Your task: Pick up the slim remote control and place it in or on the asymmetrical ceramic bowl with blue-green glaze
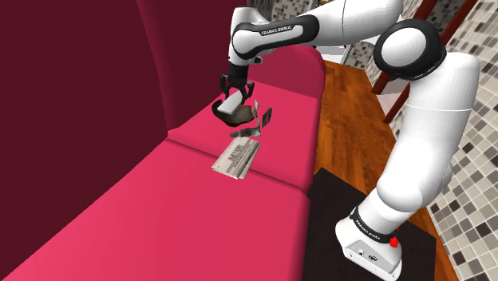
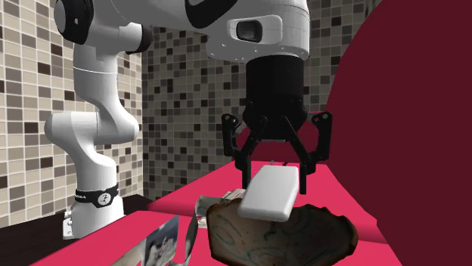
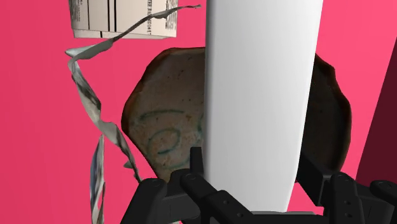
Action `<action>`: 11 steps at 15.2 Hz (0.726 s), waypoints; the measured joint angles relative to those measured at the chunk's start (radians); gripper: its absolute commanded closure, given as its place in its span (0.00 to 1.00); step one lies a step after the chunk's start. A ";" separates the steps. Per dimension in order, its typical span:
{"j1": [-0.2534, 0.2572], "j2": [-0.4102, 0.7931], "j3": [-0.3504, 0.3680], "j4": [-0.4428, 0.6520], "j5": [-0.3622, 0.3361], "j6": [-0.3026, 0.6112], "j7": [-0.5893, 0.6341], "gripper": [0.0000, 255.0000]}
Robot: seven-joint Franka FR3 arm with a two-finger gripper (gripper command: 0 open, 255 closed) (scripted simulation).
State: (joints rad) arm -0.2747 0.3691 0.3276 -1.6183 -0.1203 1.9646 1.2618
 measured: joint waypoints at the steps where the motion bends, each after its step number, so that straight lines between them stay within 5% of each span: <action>1: 0.001 0.008 -0.001 -0.004 -0.003 0.011 0.001 1.00; 11: 0.002 0.029 -0.005 -0.040 -0.011 0.067 0.007 1.00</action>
State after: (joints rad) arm -0.2725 0.3978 0.3227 -1.6581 -0.1317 2.0321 1.2685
